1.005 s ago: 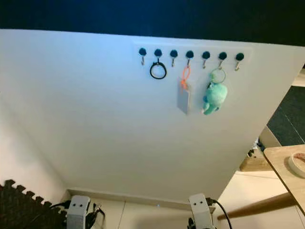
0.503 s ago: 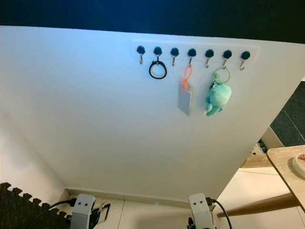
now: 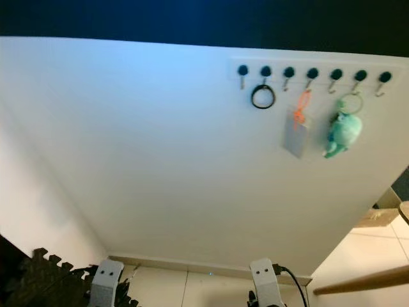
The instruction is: Hang keys on a hook
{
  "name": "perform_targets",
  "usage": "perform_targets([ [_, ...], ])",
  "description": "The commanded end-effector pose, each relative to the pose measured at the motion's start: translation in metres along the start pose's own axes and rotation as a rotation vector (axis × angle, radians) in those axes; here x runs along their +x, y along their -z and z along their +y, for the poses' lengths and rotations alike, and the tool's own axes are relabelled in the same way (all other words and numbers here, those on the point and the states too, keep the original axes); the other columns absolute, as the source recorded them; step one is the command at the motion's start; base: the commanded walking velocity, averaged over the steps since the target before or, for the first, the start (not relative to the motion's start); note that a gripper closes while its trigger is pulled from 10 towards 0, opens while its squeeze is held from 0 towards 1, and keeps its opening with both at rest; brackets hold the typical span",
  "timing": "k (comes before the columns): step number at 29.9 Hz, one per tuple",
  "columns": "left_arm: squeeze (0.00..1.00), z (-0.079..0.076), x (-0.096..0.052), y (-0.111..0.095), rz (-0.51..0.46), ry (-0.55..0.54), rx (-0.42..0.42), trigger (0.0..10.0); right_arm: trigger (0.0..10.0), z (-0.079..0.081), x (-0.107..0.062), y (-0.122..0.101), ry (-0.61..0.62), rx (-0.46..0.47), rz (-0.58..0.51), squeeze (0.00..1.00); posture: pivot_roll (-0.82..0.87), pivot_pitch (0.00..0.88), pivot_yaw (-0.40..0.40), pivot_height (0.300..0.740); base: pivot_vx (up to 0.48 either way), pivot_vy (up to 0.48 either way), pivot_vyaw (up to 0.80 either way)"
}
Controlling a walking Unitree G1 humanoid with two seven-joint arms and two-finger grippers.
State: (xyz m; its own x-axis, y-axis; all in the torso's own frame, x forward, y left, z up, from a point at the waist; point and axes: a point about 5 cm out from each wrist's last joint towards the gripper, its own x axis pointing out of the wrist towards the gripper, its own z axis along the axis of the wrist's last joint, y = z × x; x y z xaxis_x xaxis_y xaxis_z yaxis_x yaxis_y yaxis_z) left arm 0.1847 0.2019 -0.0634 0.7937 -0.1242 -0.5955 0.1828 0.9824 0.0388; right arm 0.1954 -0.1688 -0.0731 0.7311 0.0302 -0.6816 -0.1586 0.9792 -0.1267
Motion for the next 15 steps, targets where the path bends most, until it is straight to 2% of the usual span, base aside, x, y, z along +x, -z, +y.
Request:
perform_targets([
  [1, 0.00, -0.0010, -0.0007, 0.0006, -0.002, 0.017, 0.018, 10.0, 10.0, -0.0035, -0.0016, 0.0044, 0.014, 0.008, 0.014, 0.00, 0.06, 0.019, 0.004, 0.740, 0.000, -0.454, 0.00],
  [7, 0.00, -0.0023, -0.0003, 0.0004, -0.004, 0.027, 0.017, 10.0, 10.0, -0.0039, -0.0017, 0.0046, 0.014, 0.008, 0.015, 0.00, 0.06, 0.016, 0.002, 0.740, 0.000, -0.480, 0.00],
  [15, 0.00, -0.0016, -0.0005, 0.0015, 0.001, 0.011, 0.004, 10.0, 10.0, -0.0042, -0.0014, 0.0035, 0.013, 0.005, 0.011, 0.00, 0.06, 0.011, 0.000, 0.740, 0.000, 0.000, 0.00],
])
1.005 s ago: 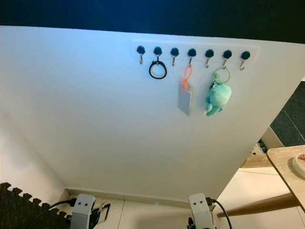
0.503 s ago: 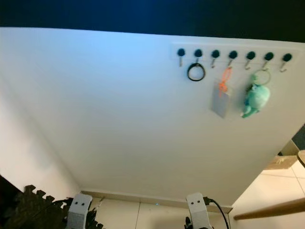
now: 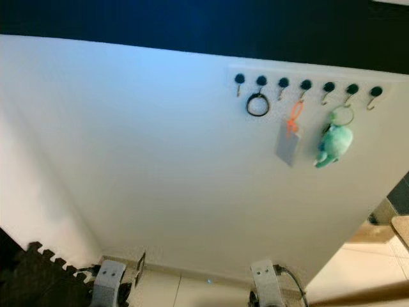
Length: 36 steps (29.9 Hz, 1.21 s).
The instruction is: Hang keys on a hook
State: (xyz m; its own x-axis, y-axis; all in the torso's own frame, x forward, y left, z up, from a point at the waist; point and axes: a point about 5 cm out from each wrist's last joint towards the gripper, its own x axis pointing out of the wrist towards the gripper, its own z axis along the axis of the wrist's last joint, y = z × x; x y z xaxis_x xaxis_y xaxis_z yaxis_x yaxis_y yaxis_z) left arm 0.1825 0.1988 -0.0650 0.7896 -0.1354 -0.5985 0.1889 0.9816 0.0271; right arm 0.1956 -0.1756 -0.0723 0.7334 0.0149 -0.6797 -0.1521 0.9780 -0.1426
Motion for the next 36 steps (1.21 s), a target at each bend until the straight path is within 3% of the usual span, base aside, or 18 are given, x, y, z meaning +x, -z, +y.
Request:
perform_targets([
  [1, 0.00, 0.002, 0.000, -0.001, -0.002, -0.001, 0.009, 10.0, 10.0, 0.003, -0.001, 0.003, -0.003, 0.011, 0.010, 0.00, 0.06, 0.011, 0.000, 0.740, 0.000, 0.000, 0.00],
  [16, 0.00, 0.003, 0.000, -0.002, -0.013, -0.036, 0.031, 10.0, 10.0, 0.002, -0.001, 0.003, -0.002, 0.012, 0.011, 0.00, 0.06, 0.021, 0.001, 0.740, 0.000, 0.000, 0.00],
  [26, 0.00, -0.005, 0.003, -0.010, -0.060, 0.023, 0.065, 10.0, 10.0, 0.003, -0.002, 0.003, -0.004, 0.026, -0.002, 0.00, 0.05, 0.026, 0.003, 0.740, 0.000, 0.000, 0.00],
  [27, 0.00, -0.013, 0.004, -0.029, -0.176, 0.122, 0.158, 10.0, 10.0, 0.001, 0.001, -0.009, -0.007, 0.048, -0.072, 0.00, 0.05, 0.032, 0.001, 0.740, 0.000, 0.000, 0.00],
  [28, 0.00, -0.013, 0.004, -0.029, -0.176, 0.122, 0.158, 10.0, 10.0, 0.001, 0.001, -0.009, -0.007, 0.048, -0.072, 0.00, 0.05, 0.032, 0.001, 0.740, 0.000, 0.000, 0.00],
  [31, 0.00, -0.029, -0.002, -0.060, -0.361, 0.326, 0.330, 10.0, 10.0, -0.004, 0.002, -0.026, -0.020, 0.043, -0.180, 0.00, 0.05, 0.036, -0.005, 0.740, 0.000, 0.000, 0.00],
  [33, 0.00, -0.043, -0.010, -0.080, -0.457, 0.480, 0.394, 10.0, 10.0, -0.007, 0.001, -0.038, -0.035, 0.000, -0.262, 0.00, 0.05, 0.039, -0.008, 0.740, 0.000, 0.000, 0.00],
  [34, 0.00, -0.043, -0.010, -0.080, -0.457, 0.480, 0.394, 10.0, 10.0, -0.007, 0.001, -0.038, -0.035, 0.000, -0.262, 0.00, 0.05, 0.039, -0.008, 0.740, 0.000, 0.000, 0.00],
  [36, 0.00, -0.055, -0.017, -0.099, -0.523, 0.584, 0.433, 10.0, 10.0, -0.010, -0.002, -0.050, -0.074, -0.018, -0.365, 0.00, 0.05, 0.043, -0.015, 0.740, 0.000, 0.000, 0.00],
])
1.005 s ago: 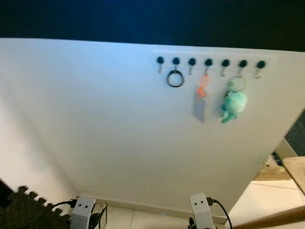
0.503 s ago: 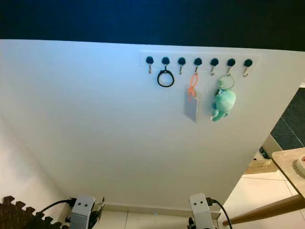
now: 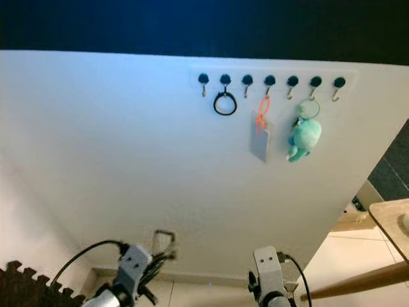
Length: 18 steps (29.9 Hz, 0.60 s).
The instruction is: Hang keys on a hook
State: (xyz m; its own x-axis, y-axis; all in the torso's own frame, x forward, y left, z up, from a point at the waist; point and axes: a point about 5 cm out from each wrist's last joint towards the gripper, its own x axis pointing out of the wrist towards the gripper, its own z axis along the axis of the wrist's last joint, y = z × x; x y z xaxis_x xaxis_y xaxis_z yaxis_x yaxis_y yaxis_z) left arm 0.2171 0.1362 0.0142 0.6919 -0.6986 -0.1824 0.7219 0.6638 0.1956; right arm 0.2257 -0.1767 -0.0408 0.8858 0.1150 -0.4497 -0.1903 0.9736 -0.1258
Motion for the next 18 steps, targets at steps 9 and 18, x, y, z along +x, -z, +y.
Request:
perform_targets([
  [9, 0.00, 0.006, 0.019, -0.079, -0.202, 0.222, 0.111, 10.0, 10.0, -0.011, -0.010, -0.026, -0.039, -0.035, -0.255, 0.00, 0.04, 0.054, -0.015, 0.740, 0.000, 0.000, 0.00],
  [18, 0.00, 0.036, 0.028, -0.145, -0.284, 0.255, 0.334, 10.0, 10.0, -0.004, -0.024, -0.065, -0.076, -0.034, -0.520, 0.00, 0.03, 0.060, -0.010, 0.740, 0.000, 0.000, 0.00],
])
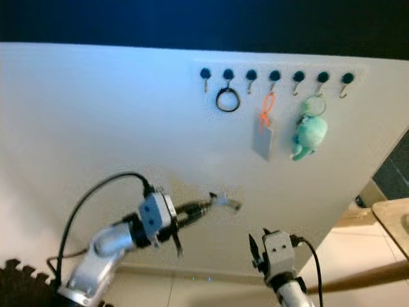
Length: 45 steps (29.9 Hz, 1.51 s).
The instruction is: Hang keys on a hook
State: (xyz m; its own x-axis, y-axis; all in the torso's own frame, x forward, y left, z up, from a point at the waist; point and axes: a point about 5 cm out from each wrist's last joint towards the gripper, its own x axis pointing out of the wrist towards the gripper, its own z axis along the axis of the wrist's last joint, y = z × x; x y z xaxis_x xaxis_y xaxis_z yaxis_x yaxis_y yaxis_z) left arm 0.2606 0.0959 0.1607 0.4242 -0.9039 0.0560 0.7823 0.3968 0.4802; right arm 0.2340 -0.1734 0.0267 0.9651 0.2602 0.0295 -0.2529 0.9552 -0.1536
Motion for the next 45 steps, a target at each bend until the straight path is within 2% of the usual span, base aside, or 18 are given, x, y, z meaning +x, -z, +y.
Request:
perform_targets([
  [1, 0.00, 0.003, -0.010, 0.006, 0.095, 0.048, 0.032, 10.0, 10.0, 0.005, -0.002, -0.009, -0.045, 0.007, -0.044, 0.00, 0.03, 0.061, -0.010, 0.740, 0.000, 0.000, 0.00],
  [2, 0.00, 0.003, -0.010, 0.006, 0.095, 0.048, 0.032, 10.0, 10.0, 0.005, -0.002, -0.009, -0.045, 0.007, -0.044, 0.00, 0.03, 0.061, -0.010, 0.740, 0.000, 0.000, 0.00],
  [5, 0.00, 0.011, -0.020, 0.009, 0.180, 0.075, 0.069, 10.0, 10.0, 0.009, -0.005, -0.025, -0.102, -0.013, -0.116, 0.00, 0.03, 0.069, -0.010, 0.740, 0.000, 0.000, 0.00],
  [8, 0.00, 0.015, -0.023, 0.009, 0.206, 0.069, 0.070, 10.0, 10.0, 0.009, -0.006, -0.032, -0.116, -0.024, -0.139, 0.00, 0.02, 0.069, -0.010, 0.740, 0.000, 0.000, 0.00],
  [12, 0.00, 0.024, -0.019, -0.001, 0.192, 0.037, 0.087, 10.0, 10.0, 0.008, -0.003, -0.033, -0.121, -0.030, -0.135, 0.00, 0.02, 0.068, -0.015, 0.740, 0.000, 0.000, 0.00],
  [15, 0.00, 0.037, -0.012, -0.013, 0.161, -0.007, 0.112, 10.0, 10.0, 0.008, -0.004, -0.015, -0.122, -0.032, -0.026, 0.00, 0.02, 0.064, -0.020, 0.740, 0.000, 0.000, 0.00],
  [16, 0.00, 0.037, -0.012, -0.013, 0.161, -0.007, 0.112, 10.0, 10.0, 0.008, -0.004, -0.015, -0.122, -0.032, -0.026, 0.00, 0.02, 0.064, -0.020, 0.740, 0.000, 0.000, 0.00],
  [17, 0.00, 0.043, -0.010, -0.019, 0.162, -0.017, 0.127, 10.0, 10.0, 0.008, -0.007, -0.002, -0.116, -0.017, 0.057, 0.00, 0.03, 0.060, -0.025, 0.740, 0.000, 0.000, 0.00],
  [19, 0.00, 0.043, -0.010, -0.019, 0.162, -0.017, 0.127, 10.0, 10.0, 0.008, -0.007, -0.002, -0.116, -0.017, 0.057, 0.00, 0.03, 0.060, -0.025, 0.740, 0.000, 0.000, 0.00],
  [23, 0.00, 0.064, -0.006, -0.034, 0.160, -0.041, 0.169, 10.0, 10.0, 0.008, -0.027, 0.029, -0.123, 0.024, 0.235, 0.00, 0.04, 0.056, -0.032, 0.740, 0.000, 0.000, 0.00],
  [26, 0.00, 0.069, -0.005, -0.039, 0.143, -0.046, 0.182, 10.0, 10.0, 0.009, -0.034, 0.036, -0.132, 0.027, 0.281, 0.00, 0.04, 0.054, -0.031, 0.740, 0.000, 0.000, 0.00],
  [29, 0.00, 0.080, 0.000, -0.053, 0.075, -0.092, 0.179, 10.0, 10.0, 0.010, -0.044, 0.055, -0.117, 0.043, 0.428, 0.00, 0.03, 0.047, -0.026, 0.740, 0.000, 0.000, 0.00],
  [31, 0.00, 0.083, 0.002, -0.058, 0.054, -0.102, 0.178, 10.0, 10.0, 0.011, -0.044, 0.058, -0.105, 0.047, 0.449, 0.00, 0.03, 0.047, -0.026, 0.740, 0.000, 0.000, 0.00],
  [38, 0.00, 0.090, 0.010, -0.076, -0.030, -0.129, 0.173, 10.0, 10.0, 0.010, -0.031, 0.056, -0.031, 0.086, 0.425, 0.00, 0.04, 0.042, -0.027, 0.740, 0.000, 0.000, 0.00],
  [39, 0.00, 0.094, 0.011, -0.081, -0.052, -0.143, 0.179, 10.0, 10.0, 0.012, -0.019, 0.048, -0.025, 0.103, 0.377, 0.00, 0.04, 0.039, -0.025, 0.740, 0.000, 0.000, 0.00],
  [45, 0.00, 0.106, 0.013, -0.088, -0.086, -0.204, 0.182, 10.0, 10.0, 0.017, 0.001, 0.034, -0.032, 0.120, 0.294, 0.00, 0.04, 0.035, -0.026, 0.740, 0.000, 0.000, 0.00],
])
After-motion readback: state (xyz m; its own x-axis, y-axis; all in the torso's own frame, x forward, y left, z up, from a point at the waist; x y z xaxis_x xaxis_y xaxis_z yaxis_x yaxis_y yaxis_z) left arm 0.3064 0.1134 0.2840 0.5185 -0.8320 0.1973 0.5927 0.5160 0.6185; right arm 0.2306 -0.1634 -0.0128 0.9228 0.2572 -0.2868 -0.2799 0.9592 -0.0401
